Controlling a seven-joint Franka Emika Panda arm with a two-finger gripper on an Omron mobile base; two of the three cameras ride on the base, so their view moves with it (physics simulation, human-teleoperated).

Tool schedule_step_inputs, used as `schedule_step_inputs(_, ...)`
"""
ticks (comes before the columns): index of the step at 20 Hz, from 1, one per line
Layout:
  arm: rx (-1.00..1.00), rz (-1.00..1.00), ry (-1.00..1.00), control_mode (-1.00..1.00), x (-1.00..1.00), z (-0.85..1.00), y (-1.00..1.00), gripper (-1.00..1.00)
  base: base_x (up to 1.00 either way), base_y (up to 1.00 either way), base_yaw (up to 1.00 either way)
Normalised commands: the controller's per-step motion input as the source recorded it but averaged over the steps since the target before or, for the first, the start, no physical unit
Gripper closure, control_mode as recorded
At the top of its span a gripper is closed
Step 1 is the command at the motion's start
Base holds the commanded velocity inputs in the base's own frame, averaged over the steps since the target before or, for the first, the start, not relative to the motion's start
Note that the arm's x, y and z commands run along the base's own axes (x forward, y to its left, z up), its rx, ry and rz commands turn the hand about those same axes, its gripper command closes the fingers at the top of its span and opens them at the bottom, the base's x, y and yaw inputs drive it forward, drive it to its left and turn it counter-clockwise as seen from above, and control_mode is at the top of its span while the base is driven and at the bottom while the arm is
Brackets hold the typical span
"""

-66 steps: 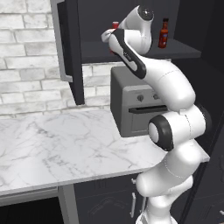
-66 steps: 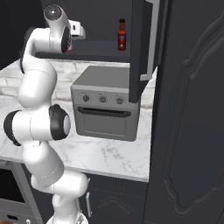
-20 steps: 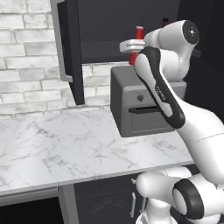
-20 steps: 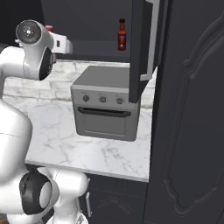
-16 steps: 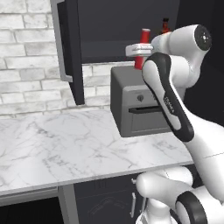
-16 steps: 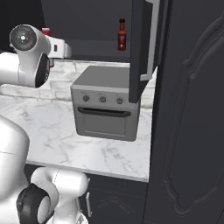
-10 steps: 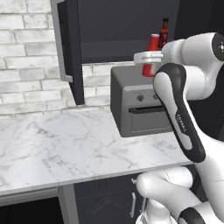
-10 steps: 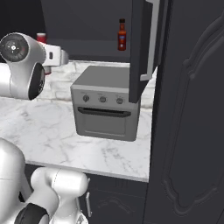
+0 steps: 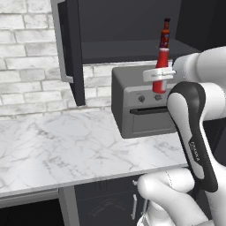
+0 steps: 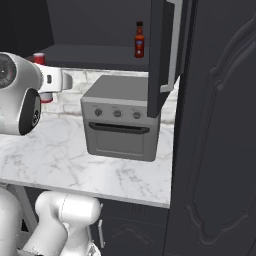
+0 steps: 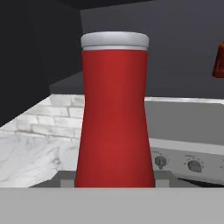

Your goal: Move the ketchup and condiment bottle from the cabinet to the dining counter.

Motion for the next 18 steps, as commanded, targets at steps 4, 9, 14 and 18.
schedule_step_inputs(4,-0.01,-0.01,0.11,-1.00,-0.44,-0.22,0.00,1.00,0.00,0.00,0.00)
schedule_step_inputs(9,0.00,-0.01,0.06,-1.00,-0.13,-0.06,-0.01,1.00,0.00,0.00,0.00)
schedule_step_inputs(14,0.00,0.00,0.00,-1.00,0.00,0.00,0.00,1.00,0.00,0.00,0.00)
schedule_step_inputs(18,0.00,0.00,0.00,-1.00,0.00,0.00,0.00,1.00,0.00,0.00,0.00)
